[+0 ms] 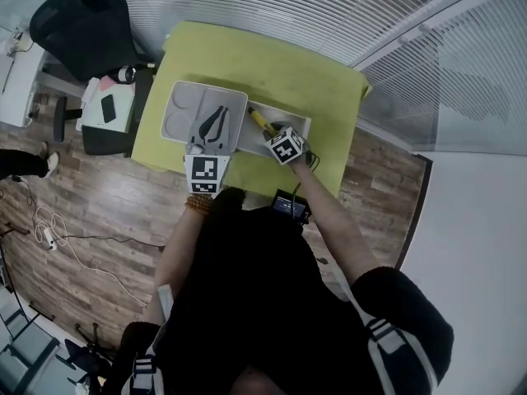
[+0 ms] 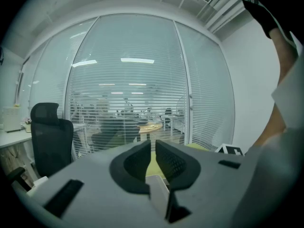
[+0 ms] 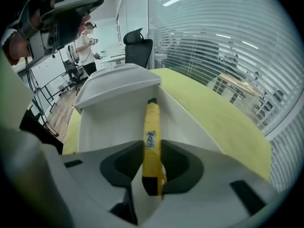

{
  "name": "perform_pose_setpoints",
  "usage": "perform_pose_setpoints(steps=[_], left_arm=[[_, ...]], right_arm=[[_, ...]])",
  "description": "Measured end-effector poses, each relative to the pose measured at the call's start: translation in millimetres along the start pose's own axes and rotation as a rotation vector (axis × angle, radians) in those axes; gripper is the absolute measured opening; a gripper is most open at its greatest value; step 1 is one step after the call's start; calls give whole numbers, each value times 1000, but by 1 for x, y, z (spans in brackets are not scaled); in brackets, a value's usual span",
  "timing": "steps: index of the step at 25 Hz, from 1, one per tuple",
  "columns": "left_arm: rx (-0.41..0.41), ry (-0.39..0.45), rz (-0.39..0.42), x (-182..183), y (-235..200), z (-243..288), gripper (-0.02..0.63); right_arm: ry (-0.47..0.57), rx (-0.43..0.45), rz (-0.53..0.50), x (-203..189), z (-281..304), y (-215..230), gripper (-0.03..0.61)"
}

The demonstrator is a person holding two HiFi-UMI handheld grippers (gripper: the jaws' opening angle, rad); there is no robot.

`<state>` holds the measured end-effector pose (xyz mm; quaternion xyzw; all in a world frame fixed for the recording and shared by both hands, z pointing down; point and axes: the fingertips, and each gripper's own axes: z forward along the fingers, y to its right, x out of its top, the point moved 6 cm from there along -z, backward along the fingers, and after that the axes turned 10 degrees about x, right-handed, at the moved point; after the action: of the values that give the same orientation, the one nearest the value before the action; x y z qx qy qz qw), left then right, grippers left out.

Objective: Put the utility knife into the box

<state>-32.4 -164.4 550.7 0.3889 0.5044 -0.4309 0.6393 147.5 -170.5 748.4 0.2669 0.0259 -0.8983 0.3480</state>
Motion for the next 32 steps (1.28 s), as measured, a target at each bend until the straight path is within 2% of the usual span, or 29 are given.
perform_pose_setpoints(steps=[17, 21, 32], left_arm=[[4, -4, -8, -2, -4, 3, 38], [-2, -2, -10, 0, -3, 4, 38], [-34, 15, -7, 5, 7, 9, 38]], right_arm=[[-65, 28, 18, 0, 10, 0, 123], [-74, 0, -4, 2, 8, 2, 149], [3, -14, 14, 17, -18, 8, 149]])
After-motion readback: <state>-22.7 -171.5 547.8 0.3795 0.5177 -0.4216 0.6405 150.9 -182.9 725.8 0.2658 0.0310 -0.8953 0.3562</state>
